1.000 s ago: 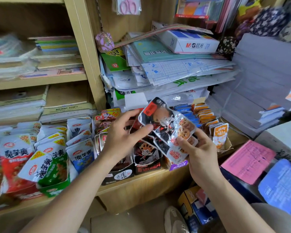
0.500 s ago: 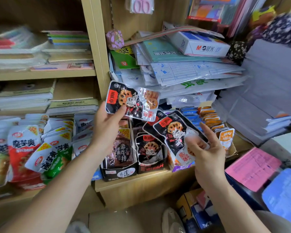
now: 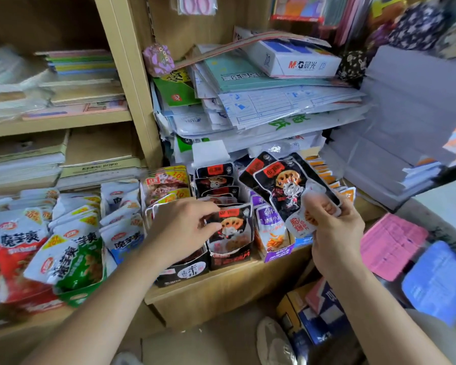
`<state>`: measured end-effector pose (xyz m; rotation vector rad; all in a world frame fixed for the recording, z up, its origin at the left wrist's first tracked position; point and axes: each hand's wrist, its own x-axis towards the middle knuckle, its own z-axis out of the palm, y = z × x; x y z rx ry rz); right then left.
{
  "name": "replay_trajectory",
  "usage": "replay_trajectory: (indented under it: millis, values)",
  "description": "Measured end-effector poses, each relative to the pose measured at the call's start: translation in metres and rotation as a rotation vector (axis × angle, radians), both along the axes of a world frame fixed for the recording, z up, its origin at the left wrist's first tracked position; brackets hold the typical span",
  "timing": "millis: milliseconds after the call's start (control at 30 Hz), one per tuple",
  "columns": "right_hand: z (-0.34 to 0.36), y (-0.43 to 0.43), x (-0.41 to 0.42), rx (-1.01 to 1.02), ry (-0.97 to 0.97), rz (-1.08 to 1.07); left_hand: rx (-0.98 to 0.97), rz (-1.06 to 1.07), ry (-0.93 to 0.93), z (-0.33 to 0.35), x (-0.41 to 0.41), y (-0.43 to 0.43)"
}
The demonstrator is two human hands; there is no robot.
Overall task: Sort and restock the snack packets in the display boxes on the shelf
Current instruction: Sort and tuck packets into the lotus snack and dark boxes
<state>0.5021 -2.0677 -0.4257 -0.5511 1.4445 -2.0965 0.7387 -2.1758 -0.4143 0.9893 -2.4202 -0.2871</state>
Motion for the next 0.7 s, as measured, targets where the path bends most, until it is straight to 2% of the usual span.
replay_trajectory:
  millis: [100, 167, 333, 400, 467, 567, 700]
  values:
    - [0.004, 0.002, 0.005, 0.001, 0.018, 0.032, -0.072, -0.029, -0.17, -0.011, -0.012, 0.0]
    - [0.006, 0.005, 0.006, 0.001, 0.025, 0.065, -0.033, -0.007, -0.142, -0.011, -0.012, -0.003]
    - [0.006, 0.004, 0.011, -0.031, -0.023, 0.171, 0.505, 0.006, 0.428, 0.014, -0.006, 0.013]
    - [0.004, 0.002, 0.02, -0.056, -0.062, 0.213, 0.736, -0.062, 0.556, 0.022, -0.011, 0.028]
    - [0.001, 0.0, 0.03, -0.07, -0.09, 0.241, 0.869, -0.067, 0.664, 0.025, -0.018, 0.042]
    - [-0.002, -0.001, 0.046, -0.08, -0.116, 0.31, 0.851, 0.031, 0.816, 0.023, -0.023, 0.05]
    - [0.004, -0.002, 0.058, -0.024, -0.084, 0.505, 0.717, 0.147, 0.822, 0.013, -0.014, 0.039]
